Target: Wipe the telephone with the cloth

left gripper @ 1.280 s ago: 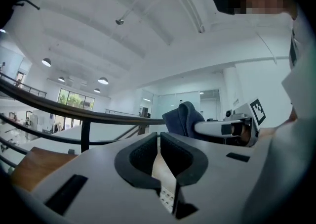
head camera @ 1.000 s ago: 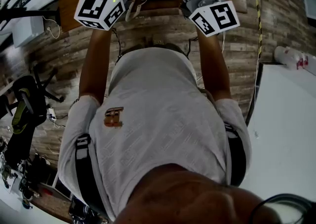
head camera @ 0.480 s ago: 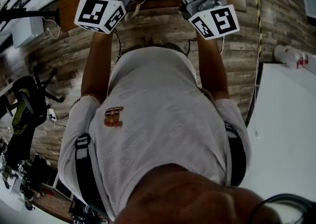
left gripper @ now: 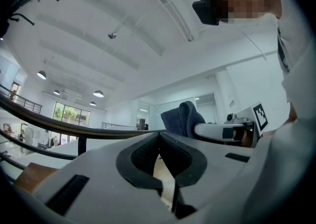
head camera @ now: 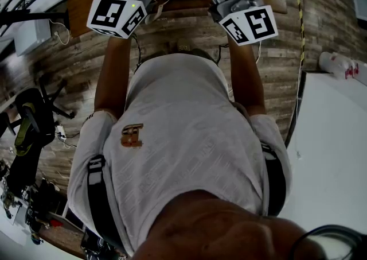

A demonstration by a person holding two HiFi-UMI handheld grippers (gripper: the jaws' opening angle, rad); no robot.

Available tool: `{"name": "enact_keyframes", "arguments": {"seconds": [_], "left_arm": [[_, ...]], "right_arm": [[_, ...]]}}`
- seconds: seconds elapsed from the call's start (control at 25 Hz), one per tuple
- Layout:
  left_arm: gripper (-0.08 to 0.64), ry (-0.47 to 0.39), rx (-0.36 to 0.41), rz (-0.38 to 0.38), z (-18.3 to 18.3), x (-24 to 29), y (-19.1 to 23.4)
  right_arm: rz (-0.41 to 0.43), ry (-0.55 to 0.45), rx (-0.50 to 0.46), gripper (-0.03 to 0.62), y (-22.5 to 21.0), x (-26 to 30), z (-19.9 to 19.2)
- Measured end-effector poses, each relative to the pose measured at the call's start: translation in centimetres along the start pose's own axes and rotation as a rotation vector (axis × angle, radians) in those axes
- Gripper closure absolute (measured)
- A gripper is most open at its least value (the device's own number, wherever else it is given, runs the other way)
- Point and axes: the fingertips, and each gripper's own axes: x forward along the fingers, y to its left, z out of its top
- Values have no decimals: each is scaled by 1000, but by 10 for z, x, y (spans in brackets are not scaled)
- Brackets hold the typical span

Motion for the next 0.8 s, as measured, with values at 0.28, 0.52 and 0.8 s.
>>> {"name": "enact_keyframes", "arguments": {"seconds": [0.28, 0.52, 0.8], "left_arm": [[541, -2, 1, -6, 1, 0, -1], [541, 1, -1, -14, -1, 0, 0], [541, 5, 1, -19, -3, 1, 0]], "right_arm": [[-5, -1, -1, 521, -1, 0, 1], [-10, 7, 4, 521, -3, 1, -2], [-11, 9, 4, 522, -3, 2, -4]]}}
